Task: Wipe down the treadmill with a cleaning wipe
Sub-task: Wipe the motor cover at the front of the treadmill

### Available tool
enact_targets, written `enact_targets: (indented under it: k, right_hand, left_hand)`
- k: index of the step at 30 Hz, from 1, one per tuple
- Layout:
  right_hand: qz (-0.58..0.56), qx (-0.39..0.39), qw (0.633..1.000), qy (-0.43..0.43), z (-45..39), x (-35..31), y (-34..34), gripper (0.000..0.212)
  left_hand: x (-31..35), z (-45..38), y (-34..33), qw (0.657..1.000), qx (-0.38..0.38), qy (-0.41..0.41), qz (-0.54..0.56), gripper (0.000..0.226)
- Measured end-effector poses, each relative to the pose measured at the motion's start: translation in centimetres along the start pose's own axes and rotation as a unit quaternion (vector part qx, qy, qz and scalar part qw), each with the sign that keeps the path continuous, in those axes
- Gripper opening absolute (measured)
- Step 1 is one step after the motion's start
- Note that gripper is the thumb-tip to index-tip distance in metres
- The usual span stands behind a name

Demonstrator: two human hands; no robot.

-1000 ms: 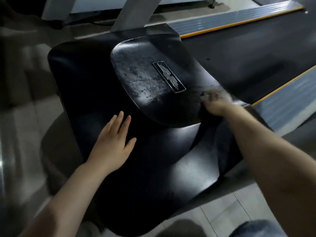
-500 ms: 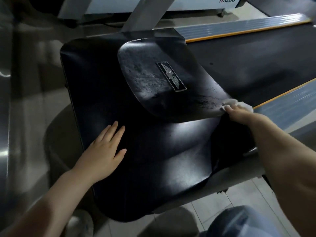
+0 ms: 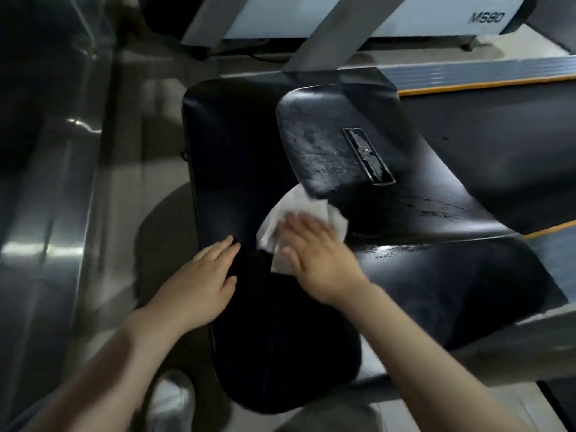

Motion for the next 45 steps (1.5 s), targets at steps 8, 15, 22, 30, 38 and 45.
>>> enact_targets:
  k: [8,15,22,30,38,45]
  right_hand:
    - [0.071,0.033,0.994,-0.08,-7.0,-0.4,0.2,0.059]
    - [0.136,-0.094,0.975,0.149,-8.8,-9.8,-3.5,0.055]
    - [0.095,-0.059,0.993,-0.026,-15.2,-4.8,-1.3,0.058]
    - [0.166,-0.133,0.956,0.203,-1.1,-11.1,-6.6,0.061]
    - [0.138,-0.096,0.985,0.04,-4.4,-11.7,-6.6,0.061]
    - [0.073,0.008,0.997,0.004,2.7,-5.7,-4.5,0.061]
  left_hand:
    - [-3.1,0.8,0.4,0.999,0.006,0.032,-0.002,0.061]
    - [-6.8,1.8,4.1,0.99,0.091,0.101,0.032,0.062]
    - [-7.6,2.3,3.9,0.99,0.082,0.108,0.038,0.063]
    - [-6.8,1.1,4.5,0.989,0.083,0.112,0.045,0.059]
    - [-5.1,-0.9,5.2,0.991,0.083,0.093,0.044,0.06]
    - [-0.3,-2.6,4.5,0.996,0.079,0.013,0.038,0.058]
Point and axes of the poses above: each hand's wrist, its own z-axis away from the middle knuckle, its own y-axis out of the back of the hand, x = y × z, the point moved 9 cm from there along -z, towards the middle knuckle, and after that the axes turned 6 degrees about -x, right-handed, at the moved point
